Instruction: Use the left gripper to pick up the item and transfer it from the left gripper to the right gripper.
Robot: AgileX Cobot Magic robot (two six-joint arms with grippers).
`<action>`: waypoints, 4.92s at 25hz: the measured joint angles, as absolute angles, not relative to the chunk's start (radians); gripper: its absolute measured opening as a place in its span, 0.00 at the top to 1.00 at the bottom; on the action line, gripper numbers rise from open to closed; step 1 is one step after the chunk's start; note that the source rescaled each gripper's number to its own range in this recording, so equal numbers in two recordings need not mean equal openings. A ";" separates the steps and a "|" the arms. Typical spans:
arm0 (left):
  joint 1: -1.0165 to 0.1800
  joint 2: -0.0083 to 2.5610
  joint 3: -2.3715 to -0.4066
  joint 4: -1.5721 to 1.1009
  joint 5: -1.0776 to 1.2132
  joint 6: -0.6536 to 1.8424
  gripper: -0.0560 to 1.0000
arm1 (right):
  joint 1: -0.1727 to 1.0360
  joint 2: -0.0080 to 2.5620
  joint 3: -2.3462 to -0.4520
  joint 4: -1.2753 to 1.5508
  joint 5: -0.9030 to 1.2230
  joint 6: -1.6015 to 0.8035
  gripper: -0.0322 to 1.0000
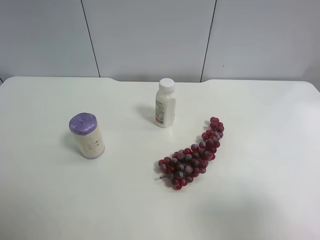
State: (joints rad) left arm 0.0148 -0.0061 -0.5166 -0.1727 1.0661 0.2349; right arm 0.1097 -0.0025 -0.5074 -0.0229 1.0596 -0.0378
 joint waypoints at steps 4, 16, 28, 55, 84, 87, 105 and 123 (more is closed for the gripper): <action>0.015 -0.006 -0.517 -0.173 1.066 0.235 0.00 | 0.110 -0.003 -0.507 -0.023 1.060 -0.038 0.00; 0.015 -0.006 -0.517 -0.173 1.066 0.235 0.00 | 0.110 -0.003 -0.507 -0.023 1.060 -0.038 0.00; 0.015 -0.006 -0.517 -0.171 1.062 0.235 0.00 | 0.110 -0.003 -0.507 -0.023 1.060 -0.038 0.00; -0.229 0.889 -0.869 -0.077 1.072 0.216 0.00 | 0.110 -0.003 -0.507 -0.023 1.060 -0.038 0.00; -0.518 1.498 -0.937 0.134 0.641 -0.023 0.00 | 0.110 -0.003 -0.507 -0.023 1.060 -0.038 0.00; -0.518 1.529 -0.937 0.138 0.622 -0.023 0.00 | 0.110 -0.003 -0.507 -0.023 1.060 -0.038 0.00; -0.518 1.706 -0.937 0.187 0.536 -0.025 0.01 | 0.110 -0.003 -0.507 -0.023 1.060 -0.038 0.00; -0.518 1.732 -0.938 0.193 0.502 -0.019 0.94 | 0.110 -0.003 -0.507 -0.023 1.060 -0.038 0.00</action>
State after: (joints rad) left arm -0.5176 1.7320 -0.9379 0.1926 0.5022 -0.0192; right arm 0.1097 -0.0025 -0.5074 -0.0229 1.0596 -0.0378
